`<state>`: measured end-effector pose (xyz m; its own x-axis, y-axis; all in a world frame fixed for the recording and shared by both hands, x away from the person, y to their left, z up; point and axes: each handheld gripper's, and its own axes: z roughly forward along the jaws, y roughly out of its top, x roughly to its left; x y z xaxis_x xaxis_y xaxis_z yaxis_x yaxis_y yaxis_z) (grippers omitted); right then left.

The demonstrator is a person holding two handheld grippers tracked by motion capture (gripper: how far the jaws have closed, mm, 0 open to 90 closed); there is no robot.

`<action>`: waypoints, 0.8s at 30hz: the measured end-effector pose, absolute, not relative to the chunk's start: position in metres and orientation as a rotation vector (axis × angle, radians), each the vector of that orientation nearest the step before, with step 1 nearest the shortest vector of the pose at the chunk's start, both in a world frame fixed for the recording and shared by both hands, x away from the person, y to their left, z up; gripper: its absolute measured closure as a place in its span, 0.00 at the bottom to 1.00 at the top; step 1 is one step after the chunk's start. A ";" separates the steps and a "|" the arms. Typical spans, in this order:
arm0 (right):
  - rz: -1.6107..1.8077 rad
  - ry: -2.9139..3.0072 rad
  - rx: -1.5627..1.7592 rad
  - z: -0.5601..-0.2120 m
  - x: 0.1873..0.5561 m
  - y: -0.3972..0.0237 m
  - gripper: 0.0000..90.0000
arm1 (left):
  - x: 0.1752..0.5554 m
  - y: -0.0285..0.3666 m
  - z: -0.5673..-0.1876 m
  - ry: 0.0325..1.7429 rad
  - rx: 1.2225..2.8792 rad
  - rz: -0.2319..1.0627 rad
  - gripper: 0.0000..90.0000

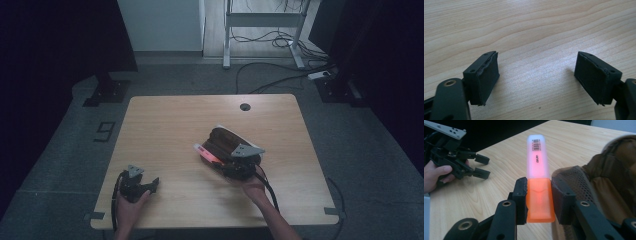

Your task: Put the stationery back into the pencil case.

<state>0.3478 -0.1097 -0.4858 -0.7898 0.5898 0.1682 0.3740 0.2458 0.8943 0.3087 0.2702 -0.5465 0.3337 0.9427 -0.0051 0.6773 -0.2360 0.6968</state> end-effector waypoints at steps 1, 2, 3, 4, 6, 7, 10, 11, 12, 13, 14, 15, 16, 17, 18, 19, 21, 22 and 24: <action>1.568 2.309 0.911 -0.486 0.349 -0.111 0.73 | 0.309 0.270 -0.547 1.416 1.999 0.569 0.22; 1.568 2.309 0.911 -0.486 0.349 -0.111 0.73 | 0.309 0.270 -0.547 1.416 1.999 0.568 0.22; 1.567 2.307 0.914 -0.486 0.349 -0.113 0.73 | 0.309 0.270 -0.547 1.416 1.999 0.568 0.22; 1.564 2.306 0.918 -0.486 0.351 -0.115 0.73 | 0.309 0.270 -0.547 1.416 1.999 0.568 0.22; 1.562 2.300 0.921 -0.486 0.352 -0.117 0.73 | 0.309 0.270 -0.547 1.416 1.999 0.568 0.22; 1.555 2.303 0.922 -0.486 0.354 -0.121 0.73 | 0.309 0.270 -0.547 1.416 1.998 0.568 0.22; 1.550 2.301 0.925 -0.486 0.356 -0.125 0.73 | 0.309 0.270 -0.547 1.416 1.998 0.569 0.22; 1.551 2.297 0.927 -0.486 0.357 -0.126 0.73 | 0.309 0.270 -0.547 1.416 1.999 0.568 0.22; 1.550 2.295 0.927 -0.486 0.357 -0.127 0.73 | 0.309 0.270 -0.547 1.416 1.999 0.569 0.22; 1.543 2.300 0.929 -0.485 0.358 -0.129 0.73 | 0.309 0.270 -0.547 1.416 1.999 0.568 0.22; 1.541 2.302 0.929 -0.485 0.359 -0.131 0.73 | 0.309 0.270 -0.547 1.416 1.998 0.568 0.22; 1.539 2.301 0.930 -0.485 0.359 -0.132 0.73 | 0.309 0.270 -0.547 1.416 1.998 0.568 0.22; 1.539 2.300 0.930 -0.486 0.360 -0.134 0.73 | 0.309 0.270 -0.547 1.416 1.999 0.568 0.22; 1.535 2.303 0.929 -0.485 0.361 -0.135 0.73 | 0.309 0.270 -0.547 1.416 1.998 0.568 0.22; 1.536 2.300 0.931 -0.486 0.361 -0.136 0.73 | 0.309 0.270 -0.546 1.416 1.999 0.568 0.22; 1.530 2.302 0.935 -0.485 0.362 -0.137 0.73 | 0.309 0.270 -0.547 1.416 1.999 0.568 0.22; 1.524 2.300 0.937 -0.486 0.363 -0.140 0.73 | 0.309 0.270 -0.547 1.416 1.999 0.568 0.22; 1.521 2.299 0.939 -0.485 0.364 -0.141 0.73 | 0.309 0.270 -0.547 1.416 1.998 0.568 0.22; 1.521 2.293 0.947 -0.485 0.365 -0.144 0.73 | 0.309 0.270 -0.547 1.416 1.999 0.569 0.22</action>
